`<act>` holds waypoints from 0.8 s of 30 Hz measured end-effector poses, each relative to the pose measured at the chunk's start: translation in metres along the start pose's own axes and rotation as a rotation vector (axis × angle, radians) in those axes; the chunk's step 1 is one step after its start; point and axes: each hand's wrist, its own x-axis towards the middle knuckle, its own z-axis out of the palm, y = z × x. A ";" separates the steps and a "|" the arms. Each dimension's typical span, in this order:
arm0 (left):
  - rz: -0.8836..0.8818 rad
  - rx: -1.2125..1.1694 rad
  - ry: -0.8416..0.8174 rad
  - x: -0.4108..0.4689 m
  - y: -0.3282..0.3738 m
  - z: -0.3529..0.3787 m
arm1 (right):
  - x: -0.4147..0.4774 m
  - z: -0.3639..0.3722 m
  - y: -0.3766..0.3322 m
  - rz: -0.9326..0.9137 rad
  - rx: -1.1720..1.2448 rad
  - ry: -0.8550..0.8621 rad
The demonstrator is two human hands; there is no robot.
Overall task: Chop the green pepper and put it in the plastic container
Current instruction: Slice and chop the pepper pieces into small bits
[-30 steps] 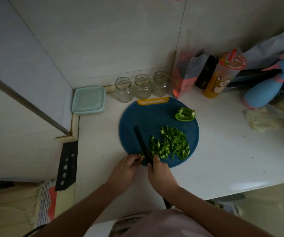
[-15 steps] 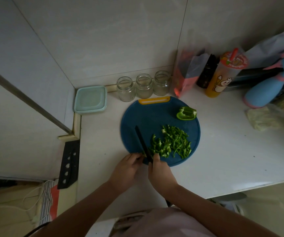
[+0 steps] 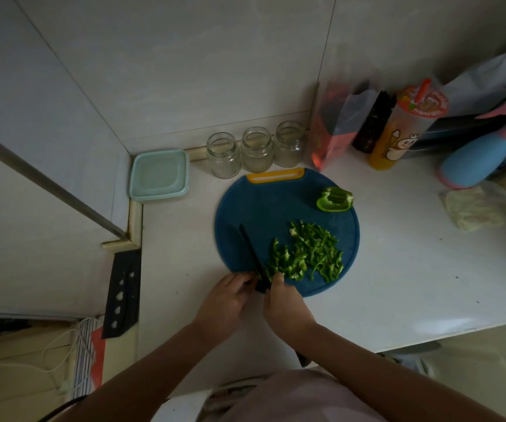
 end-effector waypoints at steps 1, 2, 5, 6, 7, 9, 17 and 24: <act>-0.003 -0.002 -0.001 0.000 0.000 0.001 | 0.002 -0.001 -0.002 0.004 0.001 -0.001; -0.009 -0.007 -0.002 0.000 -0.001 0.002 | 0.004 -0.001 -0.005 0.010 0.000 0.003; -0.027 -0.001 -0.008 0.002 0.000 0.001 | 0.012 -0.002 -0.013 0.012 -0.021 0.025; -0.025 0.008 -0.013 0.002 0.000 0.001 | 0.013 -0.003 -0.015 0.009 -0.019 0.030; -0.020 0.019 -0.017 0.002 0.000 0.000 | 0.013 -0.004 -0.014 0.010 -0.006 0.031; -0.016 0.036 -0.019 0.002 0.001 0.000 | 0.010 -0.008 -0.008 0.023 0.026 0.033; -0.077 0.081 -0.032 0.007 0.017 -0.004 | 0.005 -0.021 0.008 0.051 0.008 0.098; -0.026 0.123 -0.140 0.022 0.035 0.001 | 0.001 -0.021 0.015 0.014 -0.045 0.069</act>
